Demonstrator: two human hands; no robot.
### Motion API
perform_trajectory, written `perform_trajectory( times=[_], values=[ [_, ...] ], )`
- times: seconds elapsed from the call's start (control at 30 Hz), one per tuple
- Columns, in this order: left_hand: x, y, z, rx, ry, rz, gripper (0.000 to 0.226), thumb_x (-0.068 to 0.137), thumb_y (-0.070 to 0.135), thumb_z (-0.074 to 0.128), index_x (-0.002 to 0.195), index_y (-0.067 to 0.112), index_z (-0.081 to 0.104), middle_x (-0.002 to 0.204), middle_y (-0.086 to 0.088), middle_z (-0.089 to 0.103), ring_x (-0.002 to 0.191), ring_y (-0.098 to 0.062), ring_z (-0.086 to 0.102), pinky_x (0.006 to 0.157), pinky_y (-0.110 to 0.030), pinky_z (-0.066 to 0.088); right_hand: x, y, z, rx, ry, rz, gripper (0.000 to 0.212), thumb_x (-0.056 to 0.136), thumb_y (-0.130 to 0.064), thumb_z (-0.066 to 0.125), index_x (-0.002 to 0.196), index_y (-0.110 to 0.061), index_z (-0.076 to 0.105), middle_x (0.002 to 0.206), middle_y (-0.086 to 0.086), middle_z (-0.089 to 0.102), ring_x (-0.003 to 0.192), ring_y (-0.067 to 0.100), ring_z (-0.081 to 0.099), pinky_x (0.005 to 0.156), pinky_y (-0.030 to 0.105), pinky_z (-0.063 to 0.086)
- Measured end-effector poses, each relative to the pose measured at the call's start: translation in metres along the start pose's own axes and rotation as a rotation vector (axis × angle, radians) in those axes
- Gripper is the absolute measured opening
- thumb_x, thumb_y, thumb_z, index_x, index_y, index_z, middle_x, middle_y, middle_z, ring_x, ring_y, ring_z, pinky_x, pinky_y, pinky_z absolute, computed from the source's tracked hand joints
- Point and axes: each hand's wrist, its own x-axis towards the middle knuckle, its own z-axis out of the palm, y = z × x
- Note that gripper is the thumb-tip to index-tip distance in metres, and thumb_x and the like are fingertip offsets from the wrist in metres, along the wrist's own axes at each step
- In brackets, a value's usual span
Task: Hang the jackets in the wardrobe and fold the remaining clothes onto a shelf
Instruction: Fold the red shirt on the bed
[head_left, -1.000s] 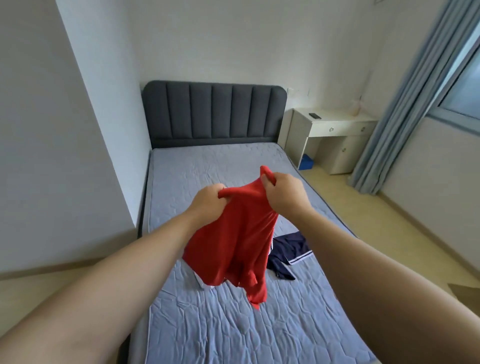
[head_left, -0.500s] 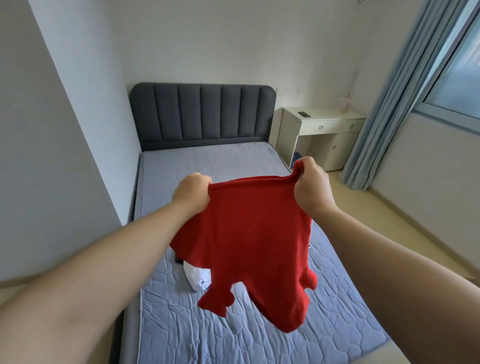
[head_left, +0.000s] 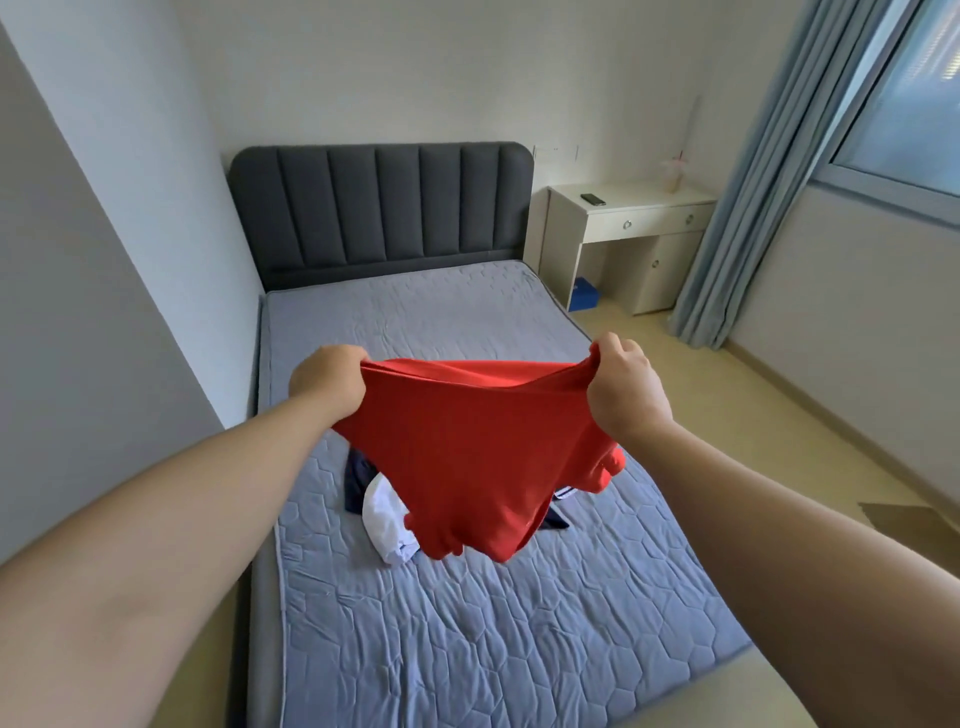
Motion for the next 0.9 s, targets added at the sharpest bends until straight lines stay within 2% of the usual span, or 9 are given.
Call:
perform_trajectory(
  times=[0.13,0.27,0.37,0.43,0.57,0.67,0.73,0.8,0.9],
  values=[
    [0.000,0.005,0.013,-0.047,-0.037,-0.066,0.038,0.091,0.004,0.040,0.111,0.026,0.062,0.099,-0.006,0.064,0.085,-0.030,0.059,0.072,-0.037,0.049,-0.009,0.012,0.005,0.046,0.033,0.164,0.019,0.094,-0.007,0.034,0.104,-0.013,0.049,0.101,0.010,0.051,0.085,0.031,0.051,0.073,0.042,0.044],
    [0.009,0.021,0.026,-0.377,-0.203,-0.040,0.034,0.091,0.001,0.040,0.109,0.015,0.066,0.105,-0.016,0.066,0.094,-0.033,0.060,0.075,-0.034,0.047,-0.022,0.029,0.008,-0.017,0.020,0.327,0.011,0.093,-0.013,0.035,0.100,-0.013,0.044,0.090,0.009,0.050,0.082,0.034,0.049,0.071,0.041,0.040],
    [0.009,0.041,0.037,-0.600,-0.403,-0.041,0.031,0.093,-0.004,0.041,0.092,0.015,0.067,0.083,-0.012,0.063,0.072,-0.026,0.056,0.058,-0.027,0.042,-0.037,0.048,0.015,-0.063,-0.074,0.429,0.011,0.098,-0.023,0.034,0.101,-0.013,0.039,0.087,0.008,0.047,0.083,0.035,0.048,0.072,0.041,0.038],
    [0.010,0.055,0.047,-0.636,-0.540,-0.033,0.031,0.094,-0.003,0.043,0.082,0.014,0.064,0.074,-0.008,0.059,0.067,-0.024,0.053,0.058,-0.028,0.040,-0.047,0.063,0.021,-0.088,-0.123,0.466,0.016,0.100,-0.027,0.032,0.101,-0.012,0.039,0.081,0.006,0.044,0.083,0.035,0.049,0.071,0.041,0.038],
    [0.014,0.088,0.069,-0.398,-0.623,0.090,0.018,0.091,0.012,0.056,0.077,0.003,0.064,0.085,-0.016,0.062,0.081,-0.023,0.054,0.073,-0.035,0.042,-0.055,0.100,0.029,-0.164,-0.239,0.422,0.016,0.098,-0.014,0.032,0.104,-0.005,0.044,0.088,0.009,0.045,0.089,0.035,0.053,0.070,0.040,0.039],
    [0.020,0.115,0.079,-0.130,-0.632,0.214,0.021,0.067,0.033,0.058,0.063,0.013,0.059,0.069,-0.009,0.059,0.068,-0.026,0.054,0.061,-0.032,0.041,-0.049,0.132,0.035,-0.187,-0.276,0.398,0.019,0.099,-0.008,0.032,0.108,-0.003,0.047,0.093,0.008,0.044,0.089,0.034,0.054,0.068,0.039,0.040],
    [0.031,0.130,0.093,-0.042,-0.611,0.270,0.023,0.056,0.034,0.050,0.062,0.012,0.055,0.063,-0.002,0.059,0.064,-0.024,0.056,0.059,-0.029,0.043,-0.040,0.156,0.038,-0.092,-0.211,0.453,0.008,0.103,-0.011,0.036,0.105,-0.006,0.041,0.092,0.011,0.053,0.093,0.038,0.061,0.067,0.039,0.043],
    [0.044,0.145,0.109,0.069,-0.606,0.320,0.019,0.057,0.030,0.050,0.068,0.017,0.058,0.076,-0.003,0.067,0.074,-0.026,0.062,0.062,-0.030,0.048,-0.028,0.181,0.039,0.019,-0.141,0.544,0.009,0.105,-0.016,0.038,0.106,-0.007,0.037,0.104,0.018,0.062,0.097,0.041,0.063,0.070,0.042,0.046],
    [0.064,0.177,0.134,0.128,-0.547,0.305,0.007,0.073,0.018,0.053,0.078,0.023,0.054,0.101,-0.006,0.069,0.091,-0.031,0.063,0.069,-0.031,0.043,-0.003,0.222,0.039,0.107,-0.117,0.631,0.008,0.105,-0.019,0.037,0.102,-0.011,0.035,0.120,0.021,0.060,0.097,0.039,0.058,0.075,0.042,0.043]
  ],
)
